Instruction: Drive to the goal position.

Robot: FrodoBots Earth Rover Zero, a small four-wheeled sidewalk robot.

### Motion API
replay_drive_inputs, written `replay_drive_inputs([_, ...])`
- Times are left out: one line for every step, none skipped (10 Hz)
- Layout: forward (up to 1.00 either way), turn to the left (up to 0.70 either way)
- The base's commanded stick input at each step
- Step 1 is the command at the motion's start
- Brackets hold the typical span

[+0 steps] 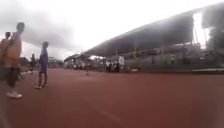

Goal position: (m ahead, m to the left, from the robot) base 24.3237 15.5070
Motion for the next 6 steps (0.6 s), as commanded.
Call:
replay_drive_inputs([0.5,0.02])
replay_drive_inputs([0.5,0.02])
replay_drive_inputs([0.5,0.02])
replay_drive_inputs([0.5,0.02])
replay_drive_inputs([0.5,0.02])
replay_drive_inputs([0.5,0.02])
